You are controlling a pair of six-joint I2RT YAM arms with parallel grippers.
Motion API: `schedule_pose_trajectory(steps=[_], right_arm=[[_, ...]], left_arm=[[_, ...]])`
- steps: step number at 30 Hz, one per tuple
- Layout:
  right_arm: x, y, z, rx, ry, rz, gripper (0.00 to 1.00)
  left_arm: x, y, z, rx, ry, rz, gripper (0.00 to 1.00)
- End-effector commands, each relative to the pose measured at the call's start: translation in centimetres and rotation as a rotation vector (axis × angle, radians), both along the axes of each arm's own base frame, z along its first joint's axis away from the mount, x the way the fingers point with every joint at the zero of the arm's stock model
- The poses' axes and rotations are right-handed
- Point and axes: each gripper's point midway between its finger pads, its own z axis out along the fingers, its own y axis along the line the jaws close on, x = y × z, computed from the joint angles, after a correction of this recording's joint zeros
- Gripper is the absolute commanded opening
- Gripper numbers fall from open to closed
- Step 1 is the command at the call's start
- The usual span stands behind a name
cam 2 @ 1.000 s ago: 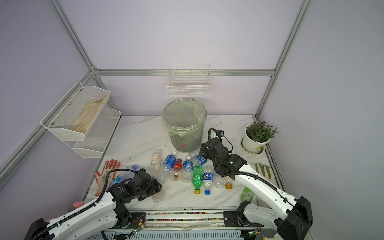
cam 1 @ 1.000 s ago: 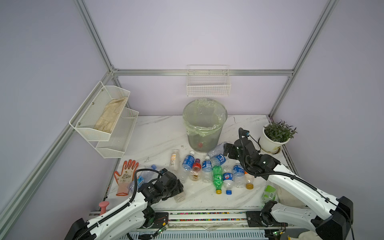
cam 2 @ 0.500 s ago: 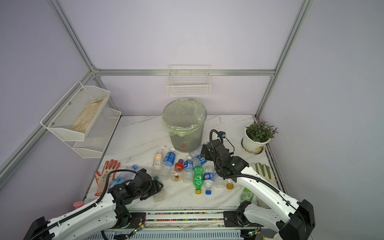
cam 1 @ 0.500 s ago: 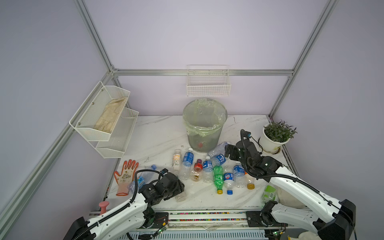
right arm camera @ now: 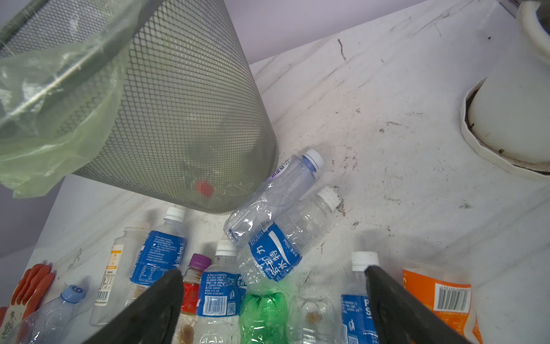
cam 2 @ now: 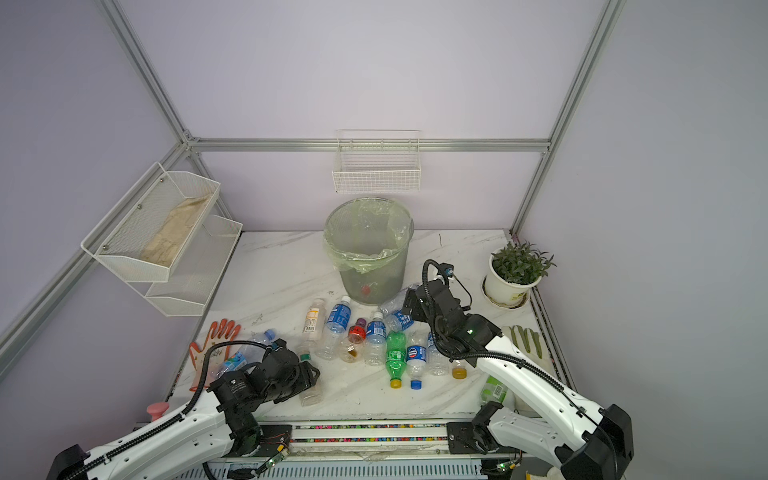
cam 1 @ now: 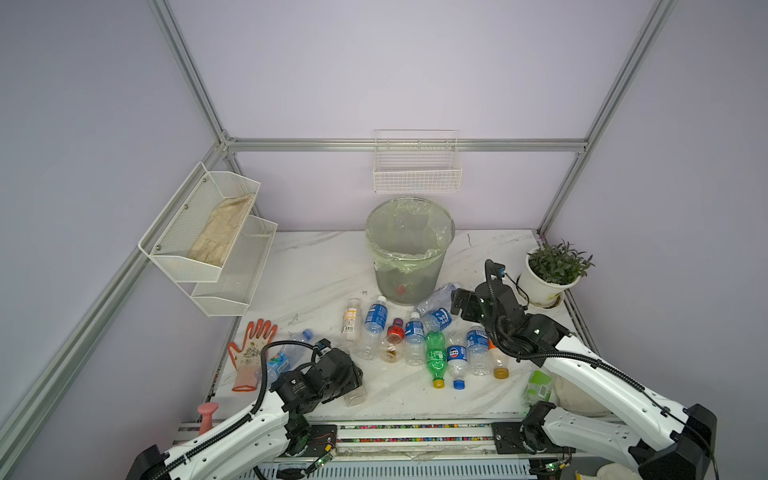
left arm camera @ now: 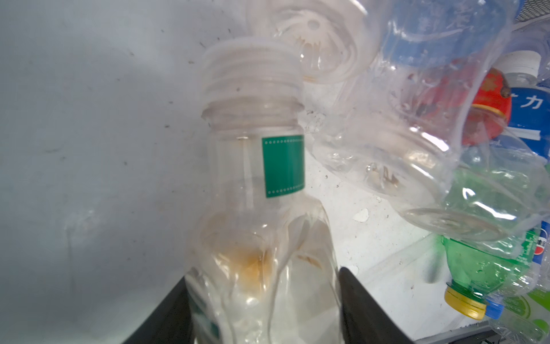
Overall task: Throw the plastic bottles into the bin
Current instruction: 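Lower the left gripper onto the green-labelled clear bottle nearest the robot and close it, then lift the green-labelled bottle with the left gripper up toward the bin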
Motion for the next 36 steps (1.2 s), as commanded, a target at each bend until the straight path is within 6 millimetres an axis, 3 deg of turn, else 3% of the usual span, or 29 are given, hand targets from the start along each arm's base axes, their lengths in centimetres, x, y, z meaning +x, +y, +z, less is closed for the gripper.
schedule_pose_trajectory(steps=[1,10,18,27,36], right_arm=[[-0.4,-0.8,-0.3,-0.01,0.005,-0.024,0.97],[-0.1,-0.5,0.0,-0.008,0.003,-0.022,0.97],[-0.1,-0.3,0.5,0.01,-0.002,-0.018,0.97],[-0.5,-0.6,0.2,0.019,0.0,-0.018,0.97],[-0.9,-0.4,-1.4,0.02,0.029,-0.006,0.97]], left_arm=[[1.9,-0.7,5.8,-0.033,-0.129,-0.001,0.39],[3.5,0.0,13.1,-0.024,-0.302,-0.004,0.39],[5.3,1.2,22.6,0.035,-0.541,-0.018,0.39],[5.9,2.8,32.6,0.119,-0.772,-0.039,0.38],[6.1,3.5,41.6,0.166,-1.0,-0.048,0.38]])
